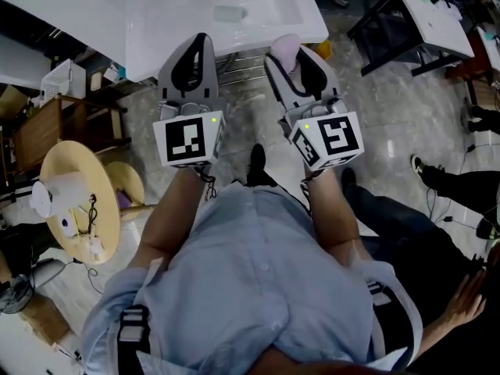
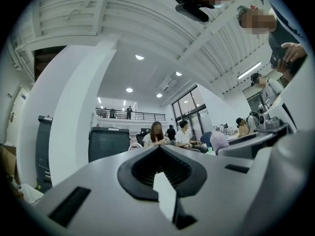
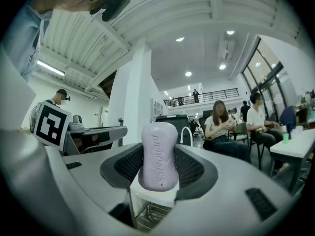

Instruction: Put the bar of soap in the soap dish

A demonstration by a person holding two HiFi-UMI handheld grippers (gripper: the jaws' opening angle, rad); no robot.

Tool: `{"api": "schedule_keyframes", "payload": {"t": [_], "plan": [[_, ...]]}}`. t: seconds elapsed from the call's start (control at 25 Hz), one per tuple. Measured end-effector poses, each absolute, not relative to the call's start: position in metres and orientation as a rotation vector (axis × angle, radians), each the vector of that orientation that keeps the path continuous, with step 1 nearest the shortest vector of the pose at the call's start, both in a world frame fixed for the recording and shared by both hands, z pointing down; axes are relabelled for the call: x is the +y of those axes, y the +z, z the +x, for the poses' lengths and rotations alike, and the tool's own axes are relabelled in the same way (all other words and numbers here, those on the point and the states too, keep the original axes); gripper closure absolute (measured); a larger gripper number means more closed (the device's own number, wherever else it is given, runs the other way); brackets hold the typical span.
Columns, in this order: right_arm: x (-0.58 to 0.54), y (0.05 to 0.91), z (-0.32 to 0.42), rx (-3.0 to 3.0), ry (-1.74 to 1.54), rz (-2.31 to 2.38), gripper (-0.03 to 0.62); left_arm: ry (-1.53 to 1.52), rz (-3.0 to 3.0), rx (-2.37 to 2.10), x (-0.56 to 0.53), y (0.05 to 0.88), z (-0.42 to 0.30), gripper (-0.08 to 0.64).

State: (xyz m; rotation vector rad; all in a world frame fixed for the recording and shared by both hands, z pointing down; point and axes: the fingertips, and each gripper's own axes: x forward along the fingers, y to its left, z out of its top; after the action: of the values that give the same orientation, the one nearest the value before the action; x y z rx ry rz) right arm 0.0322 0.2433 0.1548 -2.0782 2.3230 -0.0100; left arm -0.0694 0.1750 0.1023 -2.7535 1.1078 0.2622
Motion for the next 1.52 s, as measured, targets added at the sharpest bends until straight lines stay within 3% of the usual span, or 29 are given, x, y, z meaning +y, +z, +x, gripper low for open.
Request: {"api": "schedule_keyframes", "payload": {"t": [0.56, 1.52], "plan": [[0.192, 0.154, 0.080, 2.376, -0.008, -2.006, 0.387, 0.261, -2.697, 1.148, 0.133, 0.087, -0.018, 0.551], [0.069, 0.190, 0.118, 2.431, -0.084, -2.024, 0.387, 0.279, -2.681, 1.235, 0.005, 0.115, 0.000, 0.551]]}}
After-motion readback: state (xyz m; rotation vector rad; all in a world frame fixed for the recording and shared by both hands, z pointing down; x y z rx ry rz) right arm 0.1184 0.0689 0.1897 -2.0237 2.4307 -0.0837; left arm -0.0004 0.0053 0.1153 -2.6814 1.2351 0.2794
